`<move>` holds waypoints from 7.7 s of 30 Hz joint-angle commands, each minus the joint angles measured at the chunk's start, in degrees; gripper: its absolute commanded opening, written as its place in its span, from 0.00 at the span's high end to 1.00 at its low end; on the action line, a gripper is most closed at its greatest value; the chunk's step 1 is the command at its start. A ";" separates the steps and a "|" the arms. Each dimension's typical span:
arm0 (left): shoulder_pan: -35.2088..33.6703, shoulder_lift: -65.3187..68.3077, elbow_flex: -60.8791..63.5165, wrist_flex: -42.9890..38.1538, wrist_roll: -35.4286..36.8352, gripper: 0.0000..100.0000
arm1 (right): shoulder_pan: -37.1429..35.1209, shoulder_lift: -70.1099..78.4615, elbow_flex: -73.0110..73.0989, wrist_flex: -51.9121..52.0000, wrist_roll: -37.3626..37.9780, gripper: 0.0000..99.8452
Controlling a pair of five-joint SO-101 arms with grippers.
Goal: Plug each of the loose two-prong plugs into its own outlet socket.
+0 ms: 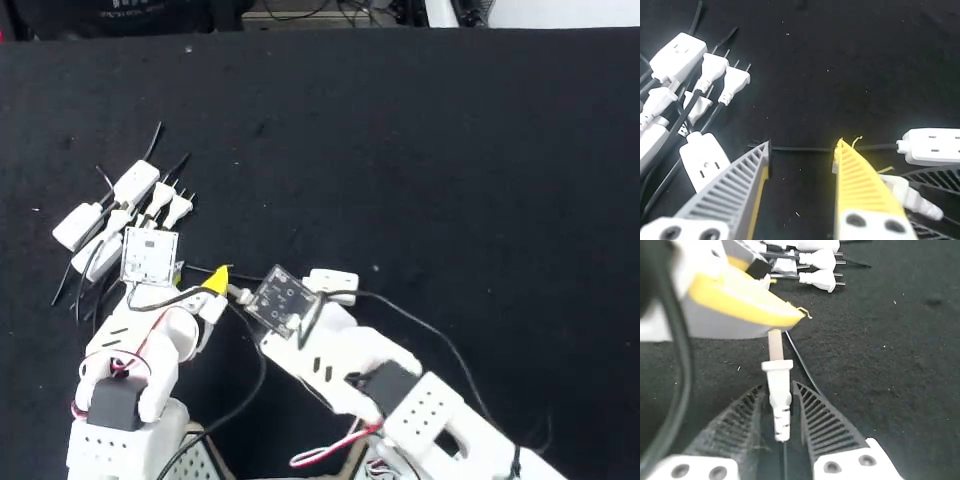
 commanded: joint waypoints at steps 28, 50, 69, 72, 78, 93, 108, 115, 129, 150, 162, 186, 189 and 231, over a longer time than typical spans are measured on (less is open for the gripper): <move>-6.37 0.18 -5.49 -0.79 6.15 0.79 | -5.19 -14.73 2.77 9.76 1.93 0.99; 4.00 0.18 -0.13 -0.62 1.32 0.79 | -2.20 -15.25 0.92 6.42 -7.38 0.99; 3.91 0.18 0.92 -0.88 1.32 0.79 | -3.43 -22.81 0.92 10.37 -6.24 0.99; 3.91 0.18 0.92 -0.88 1.32 0.79 | -5.10 -26.77 1.19 13.36 -6.15 0.99; 3.91 0.18 0.84 -0.88 1.32 0.79 | -5.01 -31.08 4.35 14.15 -6.15 0.99; 4.35 0.18 1.01 -0.79 1.32 0.79 | -5.01 -31.60 4.26 13.63 -6.86 0.99; 4.35 0.18 1.27 -0.88 1.49 0.79 | -4.84 -31.60 4.26 12.84 -7.56 0.99; 4.44 0.18 1.36 -0.88 1.67 0.79 | -2.55 -31.60 4.18 12.75 -7.91 0.99; 4.44 0.18 1.45 -0.88 1.67 0.79 | -2.55 -31.60 4.09 12.84 -8.00 0.99; 4.53 0.70 1.45 -0.35 1.32 0.79 | -2.55 -31.60 4.09 12.92 -8.00 0.99; 4.44 0.79 0.92 1.32 -0.70 0.79 | -2.55 -31.60 4.00 12.92 -7.91 0.99; -0.92 0.18 -1.54 -3.60 2.99 0.78 | -2.11 -30.99 3.65 15.56 -6.15 0.99; -3.91 0.18 -3.30 -4.66 4.75 0.78 | -2.11 -30.99 3.65 17.67 -4.31 0.99; -11.74 0.18 7.08 -12.57 5.36 0.79 | 19.69 47.25 -69.41 59.96 -9.67 0.99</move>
